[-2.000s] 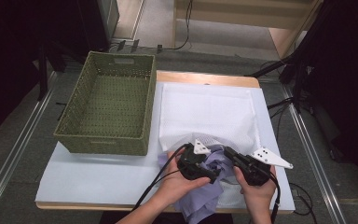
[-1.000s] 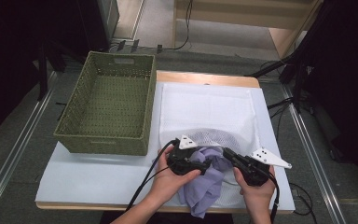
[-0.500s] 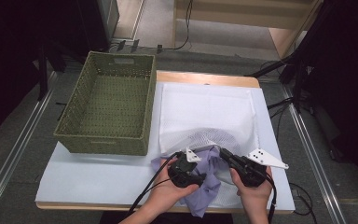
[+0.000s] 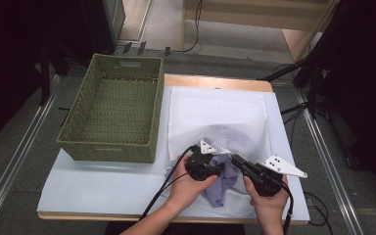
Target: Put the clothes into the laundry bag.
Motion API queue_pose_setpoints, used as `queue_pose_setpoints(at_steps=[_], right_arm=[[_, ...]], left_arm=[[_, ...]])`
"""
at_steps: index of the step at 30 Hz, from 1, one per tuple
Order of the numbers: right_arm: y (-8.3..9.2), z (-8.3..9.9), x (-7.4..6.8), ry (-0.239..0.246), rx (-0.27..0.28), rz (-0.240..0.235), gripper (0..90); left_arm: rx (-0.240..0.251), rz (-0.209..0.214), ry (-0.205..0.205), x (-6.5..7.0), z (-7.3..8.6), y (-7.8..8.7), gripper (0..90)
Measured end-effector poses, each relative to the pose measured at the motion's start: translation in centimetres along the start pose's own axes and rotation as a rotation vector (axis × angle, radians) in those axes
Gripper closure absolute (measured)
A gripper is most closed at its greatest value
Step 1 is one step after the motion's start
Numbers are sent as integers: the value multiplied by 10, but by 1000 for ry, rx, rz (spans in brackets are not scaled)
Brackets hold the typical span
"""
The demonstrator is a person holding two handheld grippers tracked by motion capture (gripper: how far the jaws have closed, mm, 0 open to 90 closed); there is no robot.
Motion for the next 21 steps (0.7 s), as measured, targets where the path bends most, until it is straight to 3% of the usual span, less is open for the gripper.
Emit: queue_pose_setpoints(at_steps=[4,8,10,13,15,16,18,21], right_arm=[[-1,2,8,-14,-3,14,894],[-1,3,11,-21,-3,19,894],[-1,2,11,-18,-4,23,893],[-2,3,10,-16,-5,23,893],[-3,3,9,-17,-8,22,893],[-3,4,9,-16,-9,23,893],[-3,4,8,-11,-8,21,893],[-3,4,7,-10,-13,19,893]], left_arm=[[15,58,-62,14,0,24,357],[29,49,-91,16,2,49,292],[27,18,-99,11,7,57,272],[-8,-7,-75,2,21,57,249],[-44,15,-13,-1,32,51,260],[-64,21,-2,-2,36,47,284],[-114,0,-18,-3,44,39,325],[-114,2,-5,-4,44,32,488]])
Point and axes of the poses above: each handheld gripper's, and its own axes: y roughly backward along the jaws, z roughly out of its underside, x roughly to its right, the point moved 9 cm from there along -y, roughly forward along the jaws, and after that the axes turned 8 degrees about z, right-handed, at the moved point
